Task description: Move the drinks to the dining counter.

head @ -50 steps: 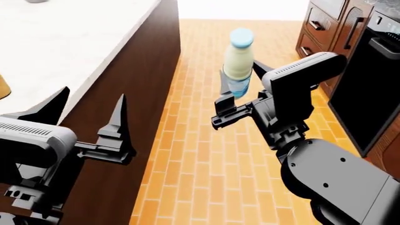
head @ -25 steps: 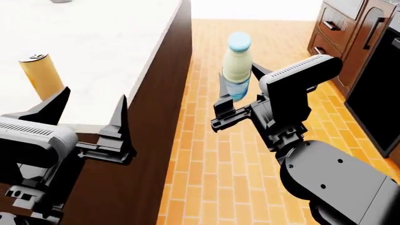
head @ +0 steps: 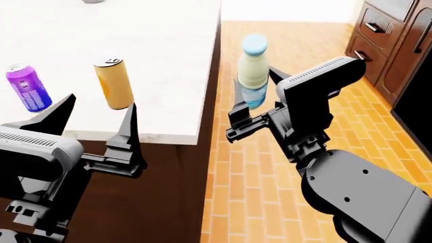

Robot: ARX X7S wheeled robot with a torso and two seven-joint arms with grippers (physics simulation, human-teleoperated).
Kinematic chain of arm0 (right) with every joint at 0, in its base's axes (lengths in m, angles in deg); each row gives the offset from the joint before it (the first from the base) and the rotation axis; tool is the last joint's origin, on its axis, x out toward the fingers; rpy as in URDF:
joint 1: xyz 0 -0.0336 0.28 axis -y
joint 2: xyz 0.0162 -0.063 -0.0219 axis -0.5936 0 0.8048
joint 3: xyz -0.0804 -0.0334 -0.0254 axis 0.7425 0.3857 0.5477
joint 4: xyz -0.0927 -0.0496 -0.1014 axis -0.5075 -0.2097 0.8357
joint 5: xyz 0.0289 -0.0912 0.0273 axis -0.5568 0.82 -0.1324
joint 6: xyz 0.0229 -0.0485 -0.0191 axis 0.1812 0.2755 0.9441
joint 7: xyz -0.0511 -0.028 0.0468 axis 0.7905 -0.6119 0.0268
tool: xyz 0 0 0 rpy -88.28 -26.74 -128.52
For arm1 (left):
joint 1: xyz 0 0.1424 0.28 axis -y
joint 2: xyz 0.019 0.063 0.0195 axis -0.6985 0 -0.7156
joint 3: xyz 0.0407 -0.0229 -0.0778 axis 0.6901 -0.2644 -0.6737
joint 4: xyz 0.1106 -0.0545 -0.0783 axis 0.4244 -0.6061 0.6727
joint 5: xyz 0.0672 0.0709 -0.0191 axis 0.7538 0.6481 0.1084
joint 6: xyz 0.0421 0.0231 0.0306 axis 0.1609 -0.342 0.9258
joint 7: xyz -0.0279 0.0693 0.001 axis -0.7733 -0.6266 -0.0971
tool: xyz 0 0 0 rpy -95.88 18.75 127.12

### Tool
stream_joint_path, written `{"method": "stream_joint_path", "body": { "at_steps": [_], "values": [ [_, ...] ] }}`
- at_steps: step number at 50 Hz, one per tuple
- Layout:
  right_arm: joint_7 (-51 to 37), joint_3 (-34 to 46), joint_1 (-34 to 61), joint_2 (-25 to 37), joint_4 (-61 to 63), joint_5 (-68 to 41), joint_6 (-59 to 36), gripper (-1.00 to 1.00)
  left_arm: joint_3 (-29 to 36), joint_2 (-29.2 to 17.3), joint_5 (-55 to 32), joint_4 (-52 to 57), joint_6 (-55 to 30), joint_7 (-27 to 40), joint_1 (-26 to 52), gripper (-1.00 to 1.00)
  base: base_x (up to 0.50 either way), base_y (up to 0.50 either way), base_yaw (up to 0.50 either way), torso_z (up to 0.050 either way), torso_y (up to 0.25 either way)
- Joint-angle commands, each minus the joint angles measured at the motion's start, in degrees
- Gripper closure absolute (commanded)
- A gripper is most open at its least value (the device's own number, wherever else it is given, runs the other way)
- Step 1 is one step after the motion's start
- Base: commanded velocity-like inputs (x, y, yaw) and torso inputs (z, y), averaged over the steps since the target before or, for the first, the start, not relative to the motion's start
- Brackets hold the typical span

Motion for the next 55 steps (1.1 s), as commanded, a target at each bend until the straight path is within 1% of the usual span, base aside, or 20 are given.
{"method": "stream_joint_path", "body": {
  "at_steps": [1,39,55],
  "values": [
    [0.4,-0.5,0.5,0.0,0.7,1.3,-0.3,1.00,-0.1,-0.1,-0.1,0.0,0.2,0.0,-0.1,-1.00,-0.50,-0.03,0.00,0.000,0.000],
    [-0.1,-0.2,-0.1,0.3,0.2,1.4,-0.2,1.00,0.6,-0.2,0.0,0.1,0.1,0.3,0.3,-1.00,-0.50,-0.04,0.00,0.000,0.001],
    [0.1,0.1,1.1,-0.2,0.0,1.1,-1.1,1.00,0.5,-0.3,-0.1,-0.1,0.5,0.1,0.1,-1.00,-0.50,-0.04,0.00,0.001,0.001]
  ]
}}
